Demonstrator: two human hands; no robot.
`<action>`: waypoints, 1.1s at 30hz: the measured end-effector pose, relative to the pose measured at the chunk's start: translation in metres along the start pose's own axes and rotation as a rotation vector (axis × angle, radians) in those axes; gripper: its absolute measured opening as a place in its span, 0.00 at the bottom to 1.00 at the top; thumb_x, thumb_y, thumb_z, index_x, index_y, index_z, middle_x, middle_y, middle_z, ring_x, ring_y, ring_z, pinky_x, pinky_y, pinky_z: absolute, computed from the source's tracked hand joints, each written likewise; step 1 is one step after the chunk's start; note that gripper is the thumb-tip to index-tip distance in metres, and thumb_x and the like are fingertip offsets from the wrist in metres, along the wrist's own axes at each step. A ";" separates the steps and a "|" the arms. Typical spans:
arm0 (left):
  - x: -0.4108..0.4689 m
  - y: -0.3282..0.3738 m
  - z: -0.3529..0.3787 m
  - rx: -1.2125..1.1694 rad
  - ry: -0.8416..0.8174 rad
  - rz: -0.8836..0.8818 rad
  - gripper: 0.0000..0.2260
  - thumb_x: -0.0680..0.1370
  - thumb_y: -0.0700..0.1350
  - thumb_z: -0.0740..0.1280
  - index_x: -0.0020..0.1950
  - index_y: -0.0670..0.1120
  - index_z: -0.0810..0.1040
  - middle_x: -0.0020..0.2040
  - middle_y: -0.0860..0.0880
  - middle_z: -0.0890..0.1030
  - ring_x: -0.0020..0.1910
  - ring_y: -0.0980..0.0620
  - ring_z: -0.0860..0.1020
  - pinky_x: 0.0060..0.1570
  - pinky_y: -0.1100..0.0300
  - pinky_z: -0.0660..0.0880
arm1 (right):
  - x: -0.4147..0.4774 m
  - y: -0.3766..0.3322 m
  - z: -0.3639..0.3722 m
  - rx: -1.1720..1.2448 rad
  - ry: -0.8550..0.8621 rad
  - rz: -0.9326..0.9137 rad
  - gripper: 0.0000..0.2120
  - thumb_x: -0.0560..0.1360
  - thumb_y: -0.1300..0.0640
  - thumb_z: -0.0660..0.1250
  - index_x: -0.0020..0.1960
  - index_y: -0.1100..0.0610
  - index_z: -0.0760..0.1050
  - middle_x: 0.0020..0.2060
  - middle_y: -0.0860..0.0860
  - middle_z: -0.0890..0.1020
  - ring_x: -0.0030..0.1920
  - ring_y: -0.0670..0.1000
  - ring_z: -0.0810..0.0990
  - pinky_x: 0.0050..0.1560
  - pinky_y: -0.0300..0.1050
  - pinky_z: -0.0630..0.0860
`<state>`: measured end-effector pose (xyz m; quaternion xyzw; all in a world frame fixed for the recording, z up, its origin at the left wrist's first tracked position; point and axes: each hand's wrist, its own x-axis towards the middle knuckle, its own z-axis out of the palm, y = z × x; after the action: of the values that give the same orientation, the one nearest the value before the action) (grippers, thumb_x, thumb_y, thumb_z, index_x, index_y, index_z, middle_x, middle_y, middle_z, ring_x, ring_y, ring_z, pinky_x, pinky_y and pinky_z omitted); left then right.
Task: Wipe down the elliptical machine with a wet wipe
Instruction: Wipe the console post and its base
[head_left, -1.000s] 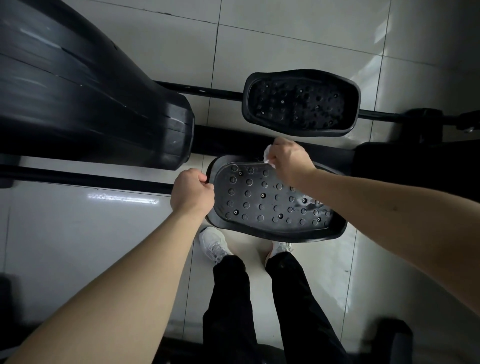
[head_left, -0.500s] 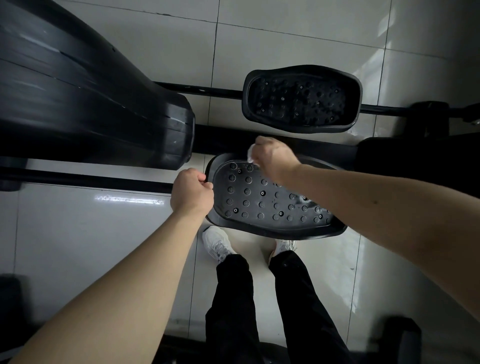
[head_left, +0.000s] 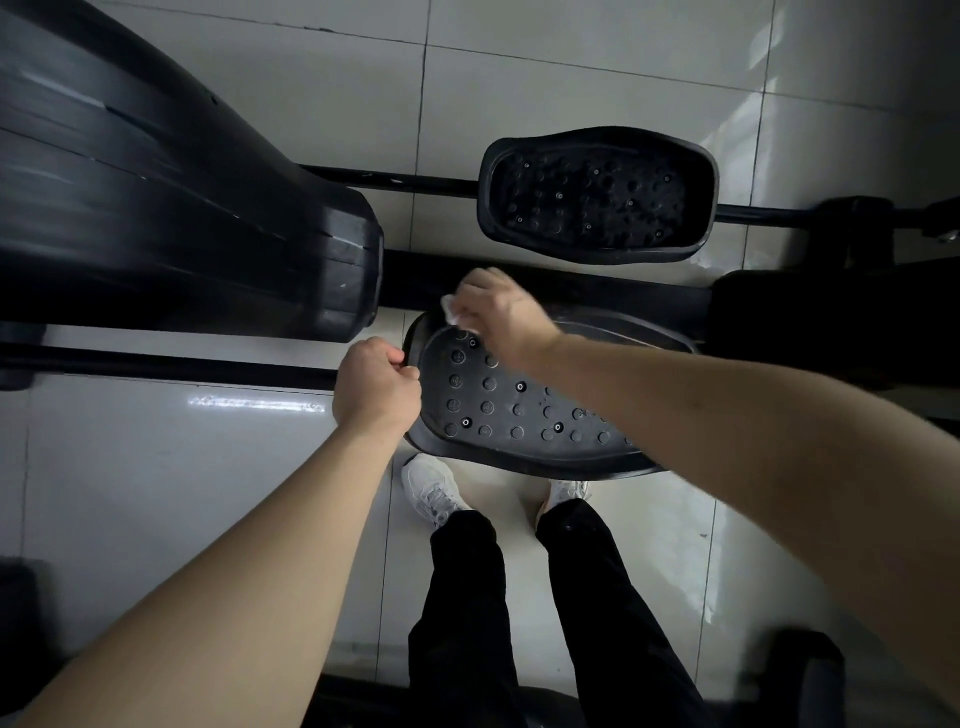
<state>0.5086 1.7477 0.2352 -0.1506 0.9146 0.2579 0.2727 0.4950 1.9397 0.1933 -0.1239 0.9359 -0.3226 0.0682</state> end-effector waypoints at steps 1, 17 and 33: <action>0.000 0.000 0.001 0.008 0.000 0.001 0.08 0.78 0.42 0.71 0.57 0.44 0.81 0.53 0.48 0.83 0.48 0.50 0.79 0.47 0.56 0.74 | 0.003 -0.007 0.006 0.014 0.018 -0.008 0.06 0.76 0.67 0.70 0.44 0.59 0.80 0.42 0.54 0.79 0.43 0.57 0.75 0.48 0.50 0.74; -0.017 0.076 0.031 0.249 0.091 0.307 0.16 0.76 0.42 0.68 0.64 0.47 0.79 0.63 0.46 0.77 0.65 0.42 0.70 0.61 0.47 0.67 | -0.058 0.059 -0.050 -0.173 0.130 0.167 0.07 0.71 0.67 0.75 0.41 0.56 0.83 0.35 0.53 0.78 0.38 0.59 0.75 0.42 0.53 0.77; -0.030 0.129 0.081 0.362 -0.057 0.374 0.15 0.79 0.44 0.66 0.65 0.48 0.78 0.64 0.47 0.76 0.66 0.44 0.69 0.67 0.49 0.64 | -0.156 0.131 -0.082 -0.106 0.303 0.520 0.05 0.73 0.63 0.75 0.39 0.62 0.84 0.35 0.56 0.80 0.40 0.59 0.75 0.40 0.52 0.77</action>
<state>0.5130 1.9024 0.2443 0.0798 0.9497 0.1402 0.2683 0.6028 2.1301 0.1833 0.1662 0.9513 -0.2597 0.0016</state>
